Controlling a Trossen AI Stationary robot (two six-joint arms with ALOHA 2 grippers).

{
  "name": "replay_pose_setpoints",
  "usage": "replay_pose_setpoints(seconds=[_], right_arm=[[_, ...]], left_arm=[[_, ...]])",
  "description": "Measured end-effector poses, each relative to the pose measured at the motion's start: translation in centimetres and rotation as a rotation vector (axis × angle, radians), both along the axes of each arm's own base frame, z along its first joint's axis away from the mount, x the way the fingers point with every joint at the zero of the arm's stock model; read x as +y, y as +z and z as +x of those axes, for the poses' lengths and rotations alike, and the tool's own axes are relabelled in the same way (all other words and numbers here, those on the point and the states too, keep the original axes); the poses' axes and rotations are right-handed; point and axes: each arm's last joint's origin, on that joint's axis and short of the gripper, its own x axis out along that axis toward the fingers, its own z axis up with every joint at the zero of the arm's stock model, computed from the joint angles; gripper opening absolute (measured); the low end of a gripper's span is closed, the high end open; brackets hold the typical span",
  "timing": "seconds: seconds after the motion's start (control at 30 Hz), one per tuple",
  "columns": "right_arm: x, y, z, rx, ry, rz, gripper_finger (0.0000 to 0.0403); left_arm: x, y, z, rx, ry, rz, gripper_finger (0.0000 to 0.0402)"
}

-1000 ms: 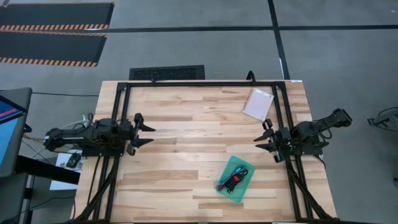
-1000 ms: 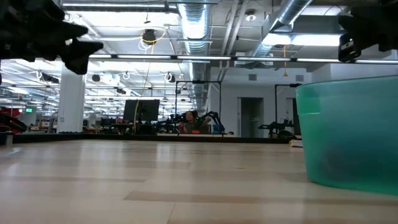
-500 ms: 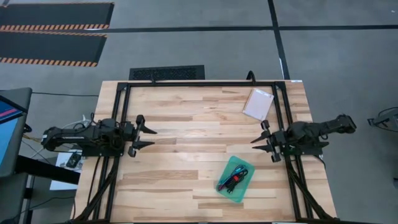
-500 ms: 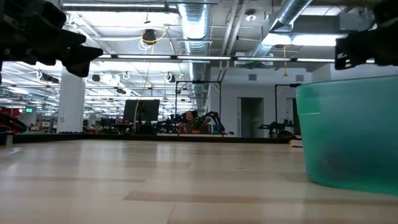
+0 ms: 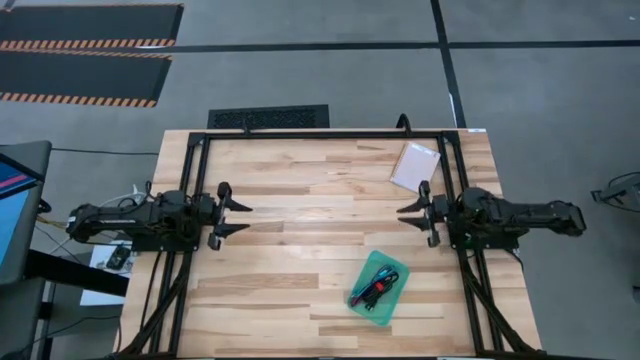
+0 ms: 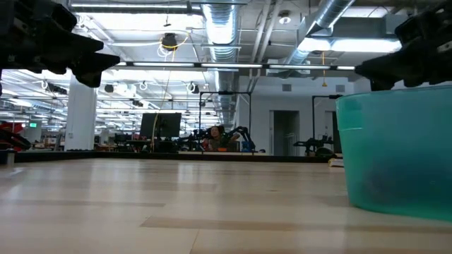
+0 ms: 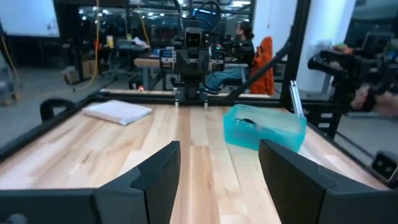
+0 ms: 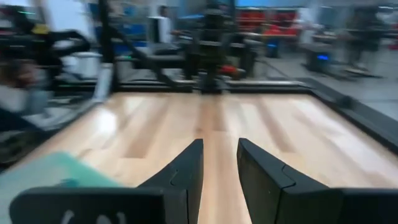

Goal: Pick and place USB-C Cables
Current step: Return to Home Position

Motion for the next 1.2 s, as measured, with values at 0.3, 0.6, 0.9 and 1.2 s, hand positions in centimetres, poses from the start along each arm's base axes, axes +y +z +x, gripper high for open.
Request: replay_pose_setpoints(seconds=[0.3, 0.6, 0.9, 1.2], right_arm=[[-0.41, -0.02, -0.01, 0.002, -0.096, -0.001, 0.0123], [-0.42, 0.01, -0.01, -0.001, -0.099, -0.001, 0.0123], [-0.42, 0.02, -0.01, -0.002, -0.102, 0.001, 0.0123], [-0.42, 0.03, -0.01, -0.003, -0.102, 0.001, 0.0123]], left_arm=[[0.02, -0.22, 0.0, 0.034, 0.007, -0.182, 0.0208], [0.02, -0.22, 0.0, 0.034, 0.008, -0.18, 0.0208], [0.02, -0.22, 0.01, 0.034, 0.008, -0.176, 0.0208], [0.02, -0.22, 0.01, 0.034, 0.008, -0.177, 0.0208]])
